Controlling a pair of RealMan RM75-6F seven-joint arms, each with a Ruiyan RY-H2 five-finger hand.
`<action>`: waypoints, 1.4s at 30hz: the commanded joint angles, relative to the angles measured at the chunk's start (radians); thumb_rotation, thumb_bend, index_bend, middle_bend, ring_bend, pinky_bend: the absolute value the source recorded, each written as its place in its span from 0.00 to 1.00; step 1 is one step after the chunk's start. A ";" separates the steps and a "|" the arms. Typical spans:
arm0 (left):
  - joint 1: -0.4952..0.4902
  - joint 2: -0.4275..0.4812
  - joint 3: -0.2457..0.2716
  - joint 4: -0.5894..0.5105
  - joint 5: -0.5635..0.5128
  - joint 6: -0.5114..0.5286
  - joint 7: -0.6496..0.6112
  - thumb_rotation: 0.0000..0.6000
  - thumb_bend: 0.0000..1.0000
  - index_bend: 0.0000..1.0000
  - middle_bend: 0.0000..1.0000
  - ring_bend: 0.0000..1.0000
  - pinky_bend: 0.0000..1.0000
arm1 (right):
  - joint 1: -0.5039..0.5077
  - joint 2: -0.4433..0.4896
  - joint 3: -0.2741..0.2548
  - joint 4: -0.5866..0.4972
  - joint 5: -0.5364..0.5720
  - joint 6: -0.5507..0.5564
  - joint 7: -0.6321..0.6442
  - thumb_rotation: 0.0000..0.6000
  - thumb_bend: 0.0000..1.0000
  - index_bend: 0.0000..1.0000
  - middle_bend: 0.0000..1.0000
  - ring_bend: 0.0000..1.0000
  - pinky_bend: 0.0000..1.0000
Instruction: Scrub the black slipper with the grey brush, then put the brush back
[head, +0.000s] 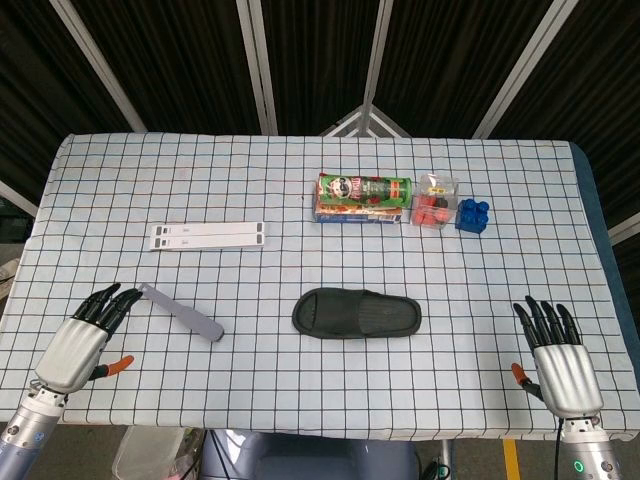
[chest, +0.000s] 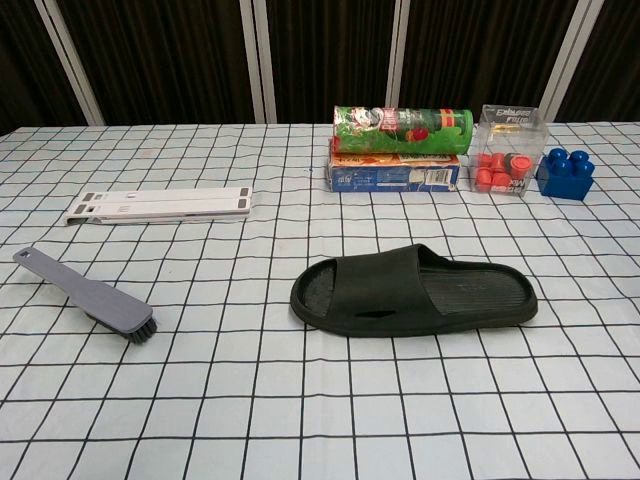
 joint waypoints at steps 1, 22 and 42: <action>-0.005 -0.003 0.002 0.002 -0.001 -0.014 0.005 1.00 0.04 0.05 0.11 0.07 0.15 | 0.001 -0.001 0.002 0.001 -0.001 -0.005 -0.001 1.00 0.32 0.00 0.00 0.00 0.04; -0.263 -0.052 -0.062 0.020 -0.084 -0.429 0.018 1.00 0.18 0.20 0.26 0.19 0.22 | 0.017 -0.018 0.026 0.012 0.036 -0.075 -0.023 1.00 0.32 0.00 0.00 0.00 0.04; -0.335 -0.129 -0.038 0.031 -0.094 -0.516 0.104 1.00 0.31 0.23 0.31 0.20 0.24 | 0.006 0.002 0.037 -0.001 0.047 -0.077 -0.005 1.00 0.32 0.00 0.00 0.00 0.04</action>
